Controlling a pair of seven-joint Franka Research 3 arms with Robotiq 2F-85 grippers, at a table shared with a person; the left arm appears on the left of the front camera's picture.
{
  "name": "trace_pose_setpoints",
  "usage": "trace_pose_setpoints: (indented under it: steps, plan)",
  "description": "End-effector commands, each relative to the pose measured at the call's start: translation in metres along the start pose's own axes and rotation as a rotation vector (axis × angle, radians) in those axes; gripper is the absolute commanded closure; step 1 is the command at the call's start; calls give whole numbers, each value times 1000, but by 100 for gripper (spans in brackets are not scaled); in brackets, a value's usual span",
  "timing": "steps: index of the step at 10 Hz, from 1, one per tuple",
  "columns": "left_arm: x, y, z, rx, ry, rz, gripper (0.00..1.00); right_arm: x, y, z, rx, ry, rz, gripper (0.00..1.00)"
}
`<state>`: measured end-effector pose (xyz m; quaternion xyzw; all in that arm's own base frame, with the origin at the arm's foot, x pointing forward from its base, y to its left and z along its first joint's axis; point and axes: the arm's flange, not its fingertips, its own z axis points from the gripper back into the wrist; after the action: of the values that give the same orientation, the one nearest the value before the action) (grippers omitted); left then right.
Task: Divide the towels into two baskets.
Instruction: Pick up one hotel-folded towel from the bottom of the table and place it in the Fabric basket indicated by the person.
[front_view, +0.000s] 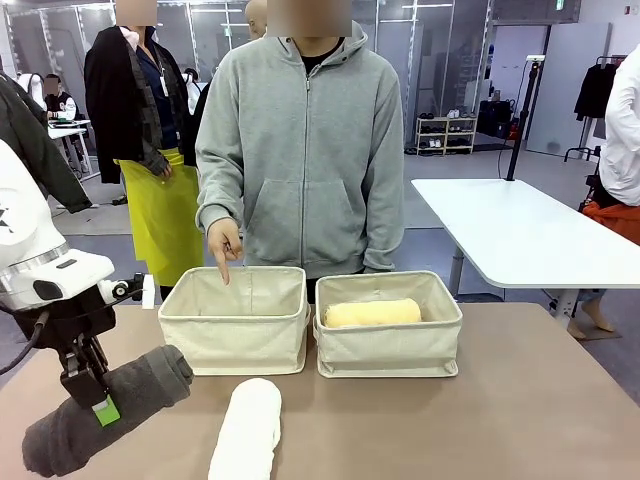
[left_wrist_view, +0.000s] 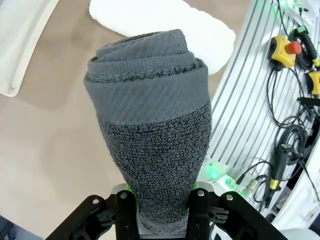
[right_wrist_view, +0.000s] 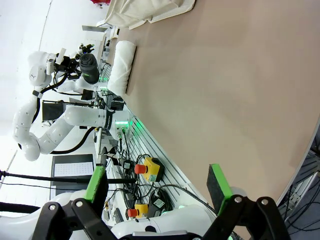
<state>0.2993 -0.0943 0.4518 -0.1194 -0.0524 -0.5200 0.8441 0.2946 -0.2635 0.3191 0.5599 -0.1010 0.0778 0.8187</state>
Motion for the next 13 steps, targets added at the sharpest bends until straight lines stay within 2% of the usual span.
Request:
trace_pose_setpoints:
  steps: [1,3,7,9,11,13]
  plan:
    - [10,-8,13,89,53,-91,60,-3,4,0,-14,8,-4,0]
    - [54,11,30,220,150,-231,60,-3,4,0,-14,8,-4,0]
    - [152,92,48,306,223,-415,60,-3,4,0,-14,8,-4,0]
    - [187,132,50,306,224,-522,60,-3,4,0,-14,8,-4,0]
    - [218,157,46,329,258,-630,60,-3,4,0,-14,8,-4,0]
    - [248,178,31,298,243,-680,60,-3,4,0,-14,8,-4,0]
